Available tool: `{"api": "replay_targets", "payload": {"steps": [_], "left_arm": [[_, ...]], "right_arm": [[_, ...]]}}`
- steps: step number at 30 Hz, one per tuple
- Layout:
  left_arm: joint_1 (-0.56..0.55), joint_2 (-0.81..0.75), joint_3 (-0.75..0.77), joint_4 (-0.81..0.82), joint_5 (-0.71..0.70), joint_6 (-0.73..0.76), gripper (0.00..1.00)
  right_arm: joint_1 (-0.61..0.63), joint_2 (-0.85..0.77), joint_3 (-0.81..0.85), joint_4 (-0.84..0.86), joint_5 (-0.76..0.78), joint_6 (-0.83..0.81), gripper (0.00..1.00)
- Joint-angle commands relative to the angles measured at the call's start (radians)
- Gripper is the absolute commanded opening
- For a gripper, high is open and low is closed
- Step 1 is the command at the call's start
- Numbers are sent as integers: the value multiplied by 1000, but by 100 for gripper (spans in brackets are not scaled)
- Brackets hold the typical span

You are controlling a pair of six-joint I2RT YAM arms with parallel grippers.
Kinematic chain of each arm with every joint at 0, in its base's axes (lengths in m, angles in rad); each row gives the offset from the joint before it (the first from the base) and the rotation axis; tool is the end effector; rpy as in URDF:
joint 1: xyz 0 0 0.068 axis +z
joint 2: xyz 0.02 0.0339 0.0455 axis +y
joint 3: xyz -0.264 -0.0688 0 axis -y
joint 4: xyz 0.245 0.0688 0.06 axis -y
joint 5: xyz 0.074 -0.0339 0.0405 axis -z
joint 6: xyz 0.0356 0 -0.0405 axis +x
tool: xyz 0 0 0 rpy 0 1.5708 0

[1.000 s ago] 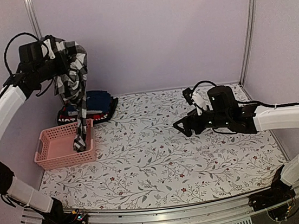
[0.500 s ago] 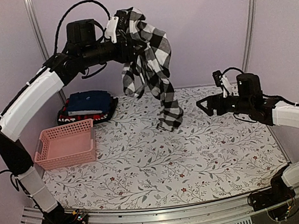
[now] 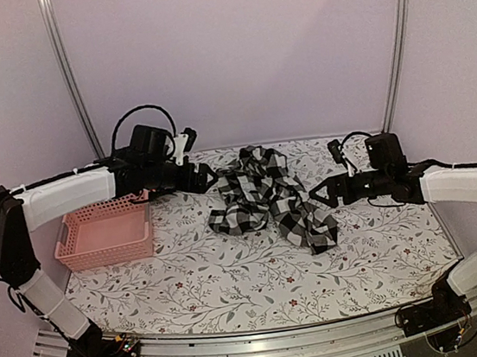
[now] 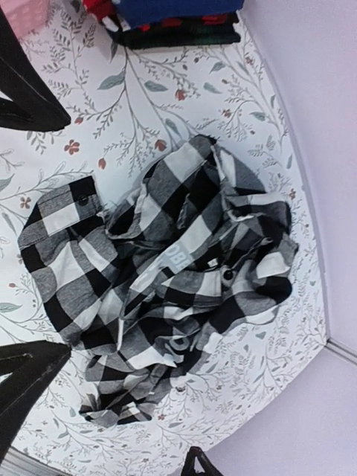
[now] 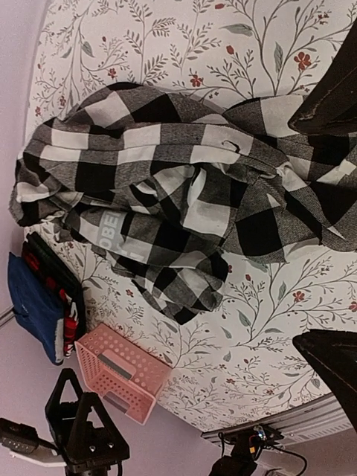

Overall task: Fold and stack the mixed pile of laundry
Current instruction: Place the crumpled shirt at the center of the board, then pick up the crumpled shirt from the center of the board.

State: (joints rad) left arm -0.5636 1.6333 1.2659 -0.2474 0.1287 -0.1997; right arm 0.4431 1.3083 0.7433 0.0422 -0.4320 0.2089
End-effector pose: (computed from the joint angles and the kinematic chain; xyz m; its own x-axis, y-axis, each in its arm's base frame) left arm 0.3154 -0.2047 0.2819 -0.6006 0.1468 -0.7860 0.5094 0.8279 -0.2346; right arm 0.2490 0.1347 0.2349 -0.5900 -0.0715 -0.8042 -0.6079 0.6948 0.3842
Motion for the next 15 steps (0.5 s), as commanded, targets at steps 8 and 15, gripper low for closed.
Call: {"api": "replay_targets", "payload": {"steps": [8, 15], "left_arm": [[-206, 217, -62, 82, -2, -4, 94], [-295, 409, 37, 48, -116, 34, 94]], "right_arm": [[54, 380, 173, -82, 16, 23, 88], [59, 560, 298, -131, 38, 42, 76]]}}
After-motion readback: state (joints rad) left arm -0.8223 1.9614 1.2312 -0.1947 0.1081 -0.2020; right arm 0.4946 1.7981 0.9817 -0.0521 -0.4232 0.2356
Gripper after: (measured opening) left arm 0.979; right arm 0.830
